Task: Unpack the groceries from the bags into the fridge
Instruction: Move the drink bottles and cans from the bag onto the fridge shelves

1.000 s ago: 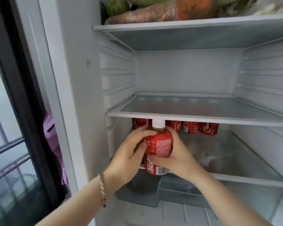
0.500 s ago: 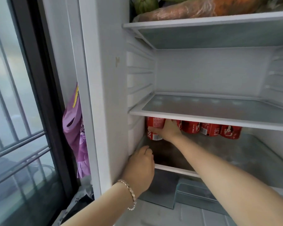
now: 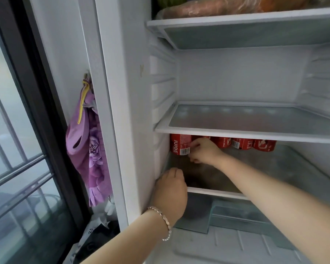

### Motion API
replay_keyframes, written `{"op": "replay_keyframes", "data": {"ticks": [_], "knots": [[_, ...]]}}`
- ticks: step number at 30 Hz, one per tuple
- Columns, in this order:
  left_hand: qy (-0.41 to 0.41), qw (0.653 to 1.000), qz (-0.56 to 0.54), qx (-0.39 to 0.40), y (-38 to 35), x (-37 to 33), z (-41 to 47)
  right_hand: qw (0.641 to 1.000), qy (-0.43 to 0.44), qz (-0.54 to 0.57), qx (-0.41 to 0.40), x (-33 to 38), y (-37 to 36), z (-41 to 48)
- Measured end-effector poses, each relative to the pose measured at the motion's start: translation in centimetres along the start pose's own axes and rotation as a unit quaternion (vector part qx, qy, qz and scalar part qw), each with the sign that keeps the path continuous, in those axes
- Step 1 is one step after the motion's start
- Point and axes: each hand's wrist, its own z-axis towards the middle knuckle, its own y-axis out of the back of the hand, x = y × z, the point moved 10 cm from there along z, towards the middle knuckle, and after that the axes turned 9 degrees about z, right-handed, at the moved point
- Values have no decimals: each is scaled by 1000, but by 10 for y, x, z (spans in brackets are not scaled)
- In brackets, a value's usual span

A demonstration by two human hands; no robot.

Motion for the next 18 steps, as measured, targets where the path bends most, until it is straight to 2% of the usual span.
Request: {"op": "replay_keyframes", "data": {"ticks": [7,10,11,14,18], "knots": [[14,995,86,40,14,-11,-10,987,51,-132,79,11,-13,-66],[-2,986,150,-74,74,-27,-32,962,70,-233,125,30,-20,-98],[4,987,143,-78,87,-27,-43,946,86,-276,145,38,-25,-110],[58,989,134,-10,101,-3,-84,904,162,-336,207,68,-54,-154],[138,954,262,47,124,37,-173,852,273,-339,291,98,-119,-226]]}}
